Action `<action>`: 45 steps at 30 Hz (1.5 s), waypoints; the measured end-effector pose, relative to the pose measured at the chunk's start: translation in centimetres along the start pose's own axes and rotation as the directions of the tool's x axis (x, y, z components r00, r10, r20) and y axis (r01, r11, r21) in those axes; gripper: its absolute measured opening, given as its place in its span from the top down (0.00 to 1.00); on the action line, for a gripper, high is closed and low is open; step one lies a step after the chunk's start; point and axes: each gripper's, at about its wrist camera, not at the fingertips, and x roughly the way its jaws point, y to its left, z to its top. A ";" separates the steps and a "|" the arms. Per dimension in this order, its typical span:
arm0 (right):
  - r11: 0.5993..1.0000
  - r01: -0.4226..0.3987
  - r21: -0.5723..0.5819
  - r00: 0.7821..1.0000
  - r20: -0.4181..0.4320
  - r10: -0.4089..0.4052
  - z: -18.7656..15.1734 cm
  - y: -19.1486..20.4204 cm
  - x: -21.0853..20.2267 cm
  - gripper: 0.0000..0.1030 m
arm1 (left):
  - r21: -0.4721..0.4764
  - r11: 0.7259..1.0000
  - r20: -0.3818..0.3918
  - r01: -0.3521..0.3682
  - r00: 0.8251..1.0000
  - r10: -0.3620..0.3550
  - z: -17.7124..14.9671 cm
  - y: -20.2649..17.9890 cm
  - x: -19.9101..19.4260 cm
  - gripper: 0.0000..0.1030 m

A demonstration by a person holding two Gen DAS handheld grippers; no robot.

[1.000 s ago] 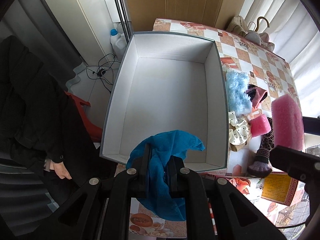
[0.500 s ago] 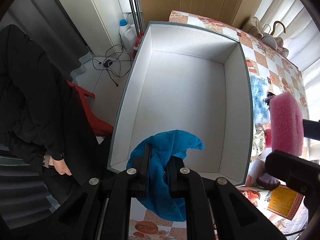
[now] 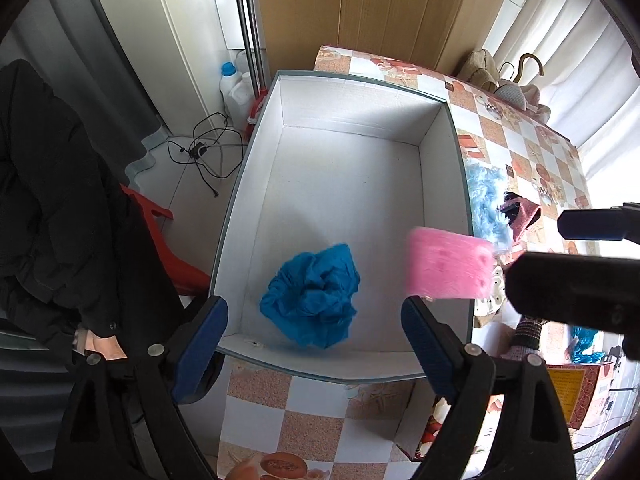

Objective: Organize soft objects
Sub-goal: 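Release the pink foam block into the white box with the right gripper, then grasp the blue mesh cloth on the table with the right gripper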

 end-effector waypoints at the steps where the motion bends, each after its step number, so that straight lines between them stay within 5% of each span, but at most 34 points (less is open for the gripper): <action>1: 1.000 0.003 0.019 1.000 -0.005 -0.003 -0.1 -0.5 -0.2 0.00 | -0.001 1.000 -0.004 0.025 1.000 -0.025 0.0 0.0 -0.1 0.12; 7: 0.980 -0.016 0.197 0.999 -0.041 0.024 -2.8 -5.2 -2.6 0.00 | 0.021 0.987 0.017 0.157 0.987 -0.157 0.5 -2.0 -2.2 0.11; 12: 0.938 -0.021 0.345 1.000 -0.011 0.026 -6.9 -10.2 -6.2 0.00 | 0.128 0.967 -0.002 0.221 0.975 -0.222 1.4 -7.1 -3.6 0.11; 21: 0.820 0.041 0.570 0.999 -0.005 -0.046 -15.3 -20.5 -11.1 0.00 | 0.313 0.922 -0.133 0.227 0.972 -0.195 1.3 -18.0 -0.5 0.11; 30: 0.697 0.055 0.715 0.998 -0.045 -0.032 -22.9 -28.2 -9.9 0.00 | 0.370 0.895 -0.298 0.249 0.944 -0.140 1.0 -25.2 6.2 0.11; 36: 0.670 0.041 0.741 0.998 -0.061 0.007 -25.1 -30.6 -7.9 0.00 | 0.340 0.902 -0.447 0.266 0.889 -0.094 0.9 -28.1 12.1 0.11; 40: 0.673 0.095 0.733 0.993 -0.114 -0.016 -25.7 -32.3 -6.1 0.00 | 0.257 0.885 -0.490 0.389 0.841 -0.227 1.6 -30.5 12.9 0.11; 42: 0.680 0.133 0.721 0.989 -0.146 -0.038 -25.6 -33.2 -4.8 0.00 | 0.274 0.869 -0.462 0.412 0.849 -0.257 2.2 -31.8 11.7 0.11; 45: 0.686 0.188 0.703 0.979 -0.188 -0.076 -25.2 -34.6 -2.4 0.00 | 0.349 0.858 -0.415 0.378 0.883 -0.220 2.7 -32.8 10.0 0.11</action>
